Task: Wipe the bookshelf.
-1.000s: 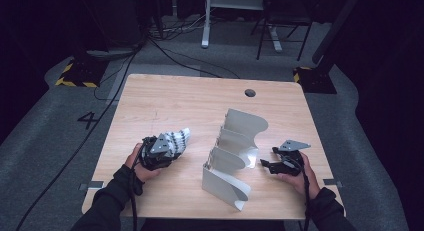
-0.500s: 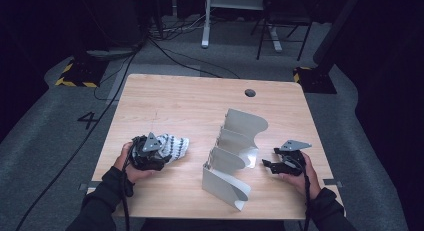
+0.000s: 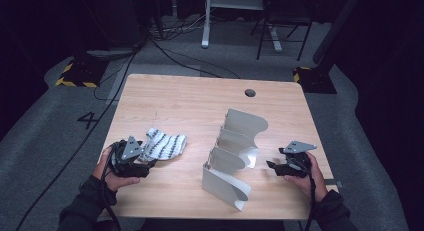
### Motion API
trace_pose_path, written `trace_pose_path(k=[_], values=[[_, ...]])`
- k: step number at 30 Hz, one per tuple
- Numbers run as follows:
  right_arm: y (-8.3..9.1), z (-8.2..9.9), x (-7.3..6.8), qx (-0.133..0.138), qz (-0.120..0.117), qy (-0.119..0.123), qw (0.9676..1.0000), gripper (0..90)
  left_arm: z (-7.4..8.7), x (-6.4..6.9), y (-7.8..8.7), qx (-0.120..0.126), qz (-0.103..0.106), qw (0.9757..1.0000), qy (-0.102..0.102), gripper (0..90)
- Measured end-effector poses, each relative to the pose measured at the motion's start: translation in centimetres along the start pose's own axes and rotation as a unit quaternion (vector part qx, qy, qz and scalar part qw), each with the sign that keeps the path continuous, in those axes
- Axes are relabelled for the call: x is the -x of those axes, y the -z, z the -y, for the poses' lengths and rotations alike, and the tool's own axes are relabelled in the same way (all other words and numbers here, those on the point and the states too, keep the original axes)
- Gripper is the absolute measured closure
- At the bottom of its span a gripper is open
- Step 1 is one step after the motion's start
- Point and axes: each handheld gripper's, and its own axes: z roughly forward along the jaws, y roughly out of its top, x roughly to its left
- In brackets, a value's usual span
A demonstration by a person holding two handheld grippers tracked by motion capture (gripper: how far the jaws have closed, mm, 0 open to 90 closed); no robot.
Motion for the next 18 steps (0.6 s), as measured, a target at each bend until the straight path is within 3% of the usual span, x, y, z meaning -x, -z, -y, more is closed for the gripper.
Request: trace_pose_path(k=[5, 12, 14, 17, 18], values=[[1.4, 1.5, 0.8, 0.002, 0.008, -0.015, 0.9999, 25.6, 2.5, -0.3, 0.2, -0.030, -0.004, 0.9993, 0.020, 19.4], [2.7, 4.1, 2.2, 0.005, 0.016, -0.058, 0.9982, 25.0, 6.0, -0.4, -0.8, -0.086, -0.011, 0.9952, 0.046, 18.8], [2.9, 4.7, 2.6, 0.005, 0.022, -0.066, 0.9976, 24.7, 7.1, -0.6, -0.6, -0.072, 0.012, 0.9951, 0.066, 16.8], [2.8, 5.3, 2.9, 0.005, 0.026, -0.072, 0.9971, 23.8, 8.3, -1.1, -0.3, -0.050, 0.027, 0.9932, 0.102, 17.0], [2.5, 5.6, 3.0, 0.006, 0.025, -0.075, 0.9968, 21.5, 8.7, -1.2, -0.3, -0.034, 0.026, 0.9939, 0.102, 17.2]])
